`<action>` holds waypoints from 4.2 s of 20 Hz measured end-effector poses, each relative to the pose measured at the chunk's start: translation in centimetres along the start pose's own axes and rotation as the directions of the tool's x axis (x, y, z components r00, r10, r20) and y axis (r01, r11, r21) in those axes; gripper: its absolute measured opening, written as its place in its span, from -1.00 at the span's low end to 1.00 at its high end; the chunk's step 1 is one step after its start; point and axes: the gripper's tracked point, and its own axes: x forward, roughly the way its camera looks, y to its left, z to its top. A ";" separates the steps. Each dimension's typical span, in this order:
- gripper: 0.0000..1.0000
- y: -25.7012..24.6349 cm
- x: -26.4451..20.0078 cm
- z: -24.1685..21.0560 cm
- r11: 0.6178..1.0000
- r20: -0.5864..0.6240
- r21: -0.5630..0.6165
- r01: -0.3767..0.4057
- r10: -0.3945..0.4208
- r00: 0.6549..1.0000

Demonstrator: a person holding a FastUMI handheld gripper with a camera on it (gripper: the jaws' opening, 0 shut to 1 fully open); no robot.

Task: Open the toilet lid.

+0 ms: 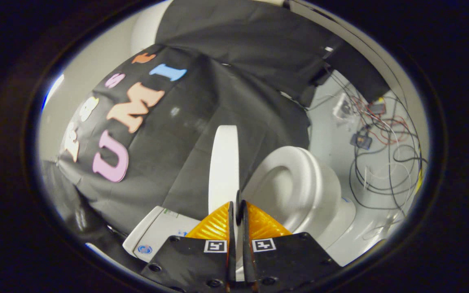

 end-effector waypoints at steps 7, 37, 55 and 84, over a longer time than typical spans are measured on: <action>-0.80 7.8 -0.4 -0.4 0.971 -0.048 -0.211 -0.116 0.108 0.993; -0.69 26.5 0.0 -16.3 0.500 -0.506 -0.640 -0.583 0.297 0.810; 0.06 28.7 -4.6 -12.1 0.360 -0.520 -0.654 -0.665 0.425 0.741; 0.12 10.3 -1.2 18.1 0.371 -0.281 -0.856 -0.360 0.250 0.927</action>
